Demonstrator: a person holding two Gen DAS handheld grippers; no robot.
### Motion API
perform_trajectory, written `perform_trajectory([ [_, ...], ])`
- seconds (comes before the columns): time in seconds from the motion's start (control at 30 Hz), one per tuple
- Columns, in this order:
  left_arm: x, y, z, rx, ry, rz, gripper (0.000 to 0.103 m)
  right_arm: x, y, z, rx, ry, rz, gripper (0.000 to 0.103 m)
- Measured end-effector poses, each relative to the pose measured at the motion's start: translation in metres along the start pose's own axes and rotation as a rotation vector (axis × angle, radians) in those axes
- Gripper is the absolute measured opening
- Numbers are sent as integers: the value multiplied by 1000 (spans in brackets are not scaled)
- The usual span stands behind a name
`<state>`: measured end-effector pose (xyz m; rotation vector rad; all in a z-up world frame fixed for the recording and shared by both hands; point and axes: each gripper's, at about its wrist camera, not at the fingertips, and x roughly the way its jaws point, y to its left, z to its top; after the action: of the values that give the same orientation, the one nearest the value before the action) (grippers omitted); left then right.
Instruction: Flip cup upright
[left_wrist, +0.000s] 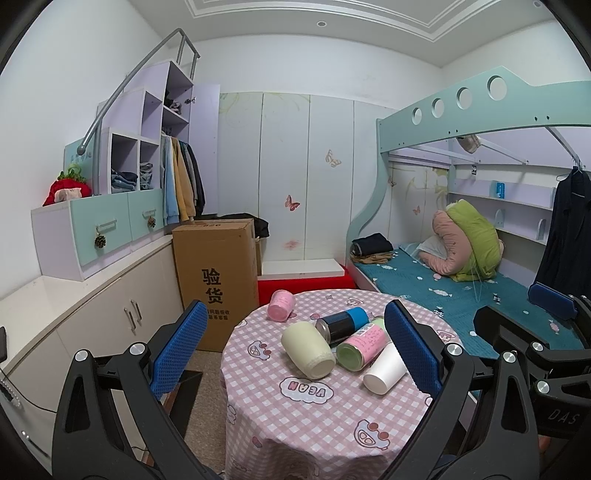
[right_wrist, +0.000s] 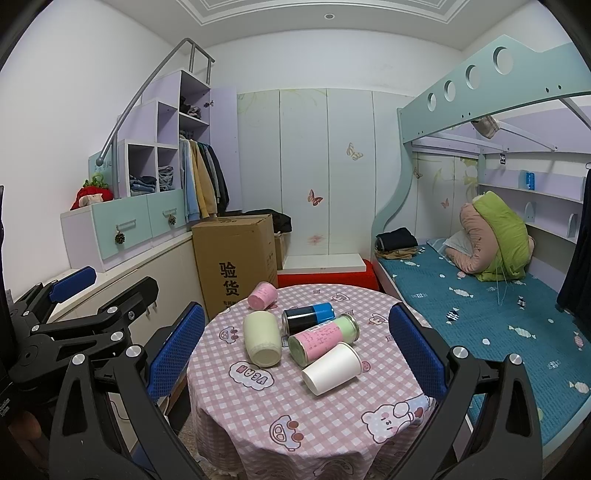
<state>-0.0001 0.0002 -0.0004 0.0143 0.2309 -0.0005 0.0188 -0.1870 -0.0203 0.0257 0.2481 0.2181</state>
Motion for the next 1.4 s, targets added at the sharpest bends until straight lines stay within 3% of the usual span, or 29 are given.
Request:
perform_trajectory([
  [1.03,8,4,-4,2,9,-1,97,15,-2,-6,11,16,5,96],
  [1.4,53,4,-24,7,62,-9,97,34,-7,-8,21,61,10,96],
])
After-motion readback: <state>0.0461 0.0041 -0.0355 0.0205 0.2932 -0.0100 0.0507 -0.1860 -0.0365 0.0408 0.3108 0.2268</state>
